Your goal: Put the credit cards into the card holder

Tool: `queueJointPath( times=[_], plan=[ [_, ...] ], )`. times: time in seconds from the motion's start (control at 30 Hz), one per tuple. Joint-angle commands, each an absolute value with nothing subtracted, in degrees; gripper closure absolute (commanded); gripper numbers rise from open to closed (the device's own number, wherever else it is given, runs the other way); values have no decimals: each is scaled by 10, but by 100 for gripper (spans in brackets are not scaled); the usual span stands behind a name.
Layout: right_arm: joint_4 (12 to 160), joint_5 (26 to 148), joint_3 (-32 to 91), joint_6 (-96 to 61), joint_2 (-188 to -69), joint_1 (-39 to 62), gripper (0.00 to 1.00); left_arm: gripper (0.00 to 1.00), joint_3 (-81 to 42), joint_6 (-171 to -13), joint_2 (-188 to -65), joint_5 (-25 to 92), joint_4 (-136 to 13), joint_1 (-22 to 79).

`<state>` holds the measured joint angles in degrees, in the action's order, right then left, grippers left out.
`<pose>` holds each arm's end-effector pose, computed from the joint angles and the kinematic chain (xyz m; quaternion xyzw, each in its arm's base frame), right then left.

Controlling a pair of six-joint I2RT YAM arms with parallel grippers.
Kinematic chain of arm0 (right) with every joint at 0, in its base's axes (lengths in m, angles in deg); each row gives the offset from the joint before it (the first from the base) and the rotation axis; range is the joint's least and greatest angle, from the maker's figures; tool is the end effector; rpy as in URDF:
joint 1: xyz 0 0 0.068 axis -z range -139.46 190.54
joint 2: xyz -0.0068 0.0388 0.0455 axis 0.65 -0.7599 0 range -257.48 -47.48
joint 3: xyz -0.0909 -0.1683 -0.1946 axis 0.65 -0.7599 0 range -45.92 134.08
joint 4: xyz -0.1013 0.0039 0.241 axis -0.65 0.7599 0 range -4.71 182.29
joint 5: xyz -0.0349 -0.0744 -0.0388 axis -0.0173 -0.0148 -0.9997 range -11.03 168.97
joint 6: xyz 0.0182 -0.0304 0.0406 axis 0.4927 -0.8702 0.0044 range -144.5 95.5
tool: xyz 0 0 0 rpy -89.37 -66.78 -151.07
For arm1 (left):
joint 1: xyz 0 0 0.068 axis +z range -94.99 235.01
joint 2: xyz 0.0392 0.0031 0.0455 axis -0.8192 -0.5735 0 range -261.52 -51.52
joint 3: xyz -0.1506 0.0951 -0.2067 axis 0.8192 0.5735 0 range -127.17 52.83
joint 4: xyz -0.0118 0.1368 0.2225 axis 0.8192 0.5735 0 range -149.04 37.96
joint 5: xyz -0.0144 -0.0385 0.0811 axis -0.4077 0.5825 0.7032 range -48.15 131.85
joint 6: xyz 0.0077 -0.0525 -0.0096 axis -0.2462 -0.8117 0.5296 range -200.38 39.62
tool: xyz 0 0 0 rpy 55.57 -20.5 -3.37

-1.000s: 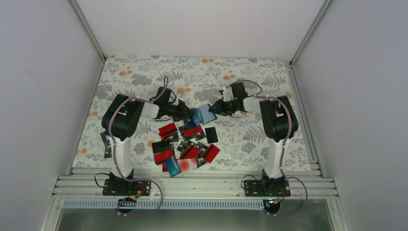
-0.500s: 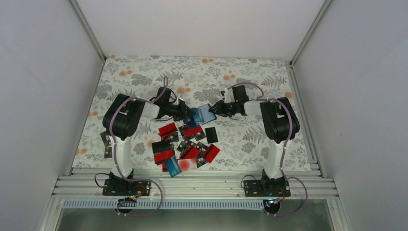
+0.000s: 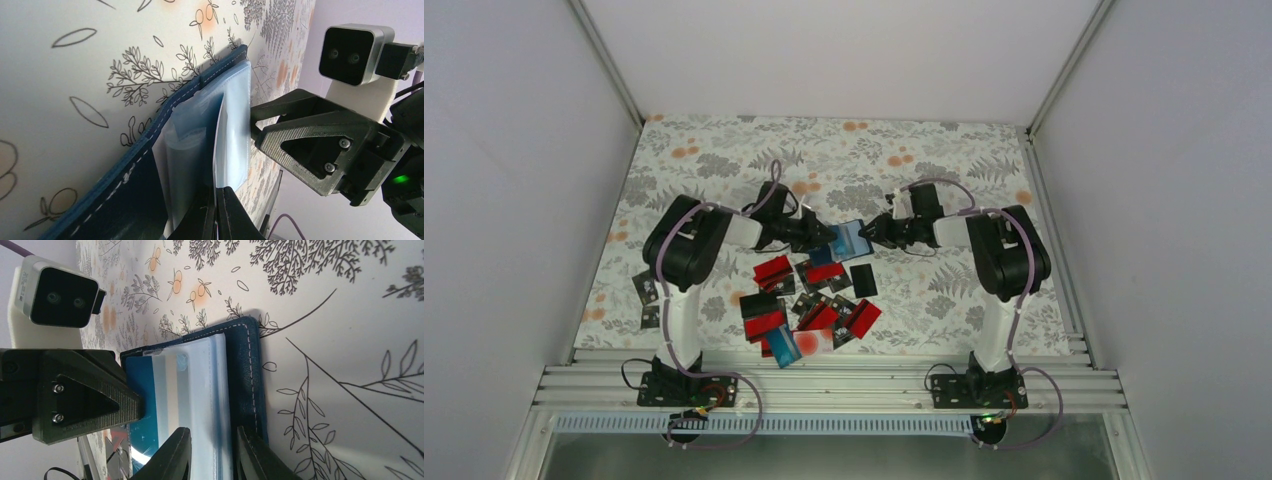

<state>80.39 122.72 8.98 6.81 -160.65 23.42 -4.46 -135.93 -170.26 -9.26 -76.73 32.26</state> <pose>0.3400 0.1306 0.0995 -0.0074 0.8887 0.4423 0.1209 0.3455 -0.1750 0.0918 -0.0717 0.8437 -0.5314 0.0243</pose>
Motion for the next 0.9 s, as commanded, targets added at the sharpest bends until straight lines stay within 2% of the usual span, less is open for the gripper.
queueJointPath(
  times=[0.0,0.87],
  plan=[
    [905,1173,51,77,-1632,227,74,98,-55,-1347,-1718,-66,-745,314],
    [870,1189,19,98,-1618,227,75,98,-80,-1366,-1744,-22,-749,270]
  ],
)
